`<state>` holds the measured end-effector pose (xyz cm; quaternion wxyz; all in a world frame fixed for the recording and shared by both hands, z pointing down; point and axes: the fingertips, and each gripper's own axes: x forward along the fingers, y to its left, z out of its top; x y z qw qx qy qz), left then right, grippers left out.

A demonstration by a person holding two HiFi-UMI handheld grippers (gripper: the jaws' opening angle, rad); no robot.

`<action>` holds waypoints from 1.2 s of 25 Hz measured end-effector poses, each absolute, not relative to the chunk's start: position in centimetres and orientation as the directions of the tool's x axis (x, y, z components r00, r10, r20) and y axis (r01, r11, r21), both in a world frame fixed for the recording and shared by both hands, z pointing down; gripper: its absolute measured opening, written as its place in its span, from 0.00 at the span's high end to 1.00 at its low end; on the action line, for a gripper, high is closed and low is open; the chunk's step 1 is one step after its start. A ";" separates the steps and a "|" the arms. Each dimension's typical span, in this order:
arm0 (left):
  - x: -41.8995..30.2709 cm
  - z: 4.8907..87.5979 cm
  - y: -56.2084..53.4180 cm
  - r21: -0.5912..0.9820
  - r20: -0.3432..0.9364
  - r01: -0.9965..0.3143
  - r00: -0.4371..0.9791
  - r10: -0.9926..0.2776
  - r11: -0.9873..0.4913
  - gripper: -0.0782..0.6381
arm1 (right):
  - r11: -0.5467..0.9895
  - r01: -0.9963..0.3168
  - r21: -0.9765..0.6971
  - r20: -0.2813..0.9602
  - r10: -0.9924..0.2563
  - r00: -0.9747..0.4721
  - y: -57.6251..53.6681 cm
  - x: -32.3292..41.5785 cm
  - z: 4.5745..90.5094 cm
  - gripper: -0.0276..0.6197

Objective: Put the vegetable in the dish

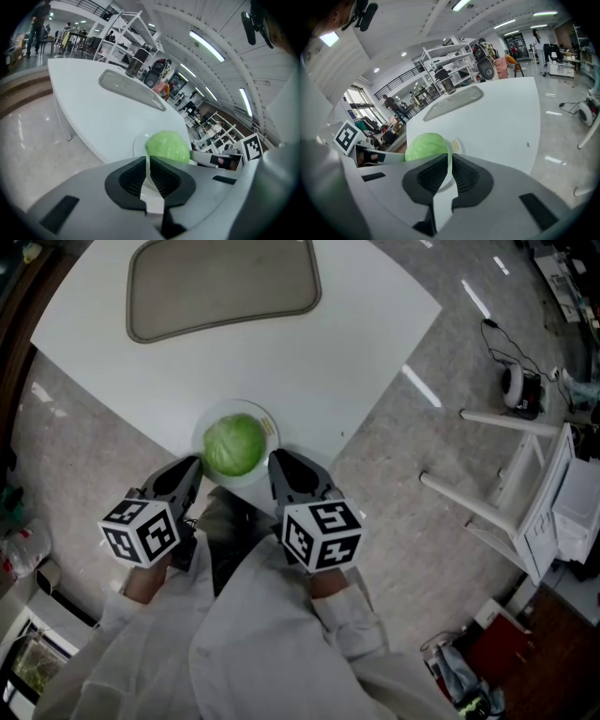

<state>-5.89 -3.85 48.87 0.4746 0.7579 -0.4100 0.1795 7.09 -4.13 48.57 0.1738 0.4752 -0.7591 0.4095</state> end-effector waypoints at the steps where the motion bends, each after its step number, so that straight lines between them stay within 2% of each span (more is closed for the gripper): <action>1: -6.0 48.9 -3.9 0.567 0.664 -0.796 0.593 -0.455 -0.210 0.88 | 0.209 -0.864 -0.458 0.655 -0.577 -0.487 -4.1 7.1 48.7 0.93; 15: -6.9 49.8 -3.8 0.553 0.694 -0.817 0.561 -0.451 -0.166 0.78 | 0.183 -0.875 -0.448 0.689 -0.554 -0.468 -3.8 7.9 49.5 0.93; 20: -7.0 50.2 -3.9 0.557 0.696 -0.815 0.564 -0.445 -0.161 0.78 | 0.165 -0.878 -0.449 0.706 -0.537 -0.462 -3.8 7.7 50.3 0.83; 30: -6.6 50.5 -3.5 0.577 0.696 -0.805 0.574 -0.432 -0.138 0.78 | 0.162 -0.875 -0.456 0.723 -0.505 -0.471 -3.4 7.3 50.8 0.79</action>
